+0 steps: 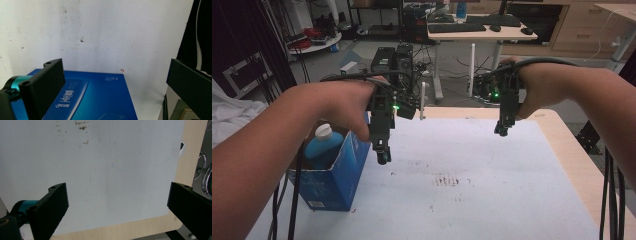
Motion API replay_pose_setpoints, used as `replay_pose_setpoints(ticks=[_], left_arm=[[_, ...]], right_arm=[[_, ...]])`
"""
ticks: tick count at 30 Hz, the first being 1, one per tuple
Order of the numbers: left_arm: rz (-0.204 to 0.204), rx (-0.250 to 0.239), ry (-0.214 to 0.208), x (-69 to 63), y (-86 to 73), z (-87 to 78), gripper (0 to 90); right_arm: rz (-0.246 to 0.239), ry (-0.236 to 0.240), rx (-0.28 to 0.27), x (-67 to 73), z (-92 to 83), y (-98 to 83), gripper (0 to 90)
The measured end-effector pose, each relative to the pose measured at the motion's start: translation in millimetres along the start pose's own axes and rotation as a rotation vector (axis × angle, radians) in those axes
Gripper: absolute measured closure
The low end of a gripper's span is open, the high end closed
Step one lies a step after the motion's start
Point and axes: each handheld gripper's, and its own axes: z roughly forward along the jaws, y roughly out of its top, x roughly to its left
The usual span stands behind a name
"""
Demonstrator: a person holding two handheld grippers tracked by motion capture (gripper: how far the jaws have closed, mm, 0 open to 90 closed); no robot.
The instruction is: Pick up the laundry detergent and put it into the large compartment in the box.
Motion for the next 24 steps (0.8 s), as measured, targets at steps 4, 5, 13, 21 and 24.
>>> replay_pose_setpoints(ticks=[4, 5, 13, 21, 24], left_arm=[[0.005, 0.003, -0.002, 1.3, 1.3, 1.8, 1.6], [0.003, 0.000, -0.003, 1.4, 1.3, 2.5, 1.6], [0.002, 0.005, -0.007, 3.8, 1.1, 3.6, 1.6], [-0.003, 0.002, 0.002, 5.3, 0.0, 4.0, 1.6], [-0.008, -0.003, 0.002, 5.8, -0.5, 3.0, 1.6]], right_arm=[[0.004, 0.001, -0.003, -0.2, 0.7, -0.1, 2.4], [0.001, 0.002, -0.002, -0.6, 0.9, -0.2, 2.4], [-0.005, 0.004, 0.000, -2.0, 2.2, -0.3, 2.5], [0.004, 0.005, -0.005, -1.2, 2.2, 0.6, 2.5], [-0.002, 0.002, -0.002, -0.3, 0.8, 0.6, 2.5]])
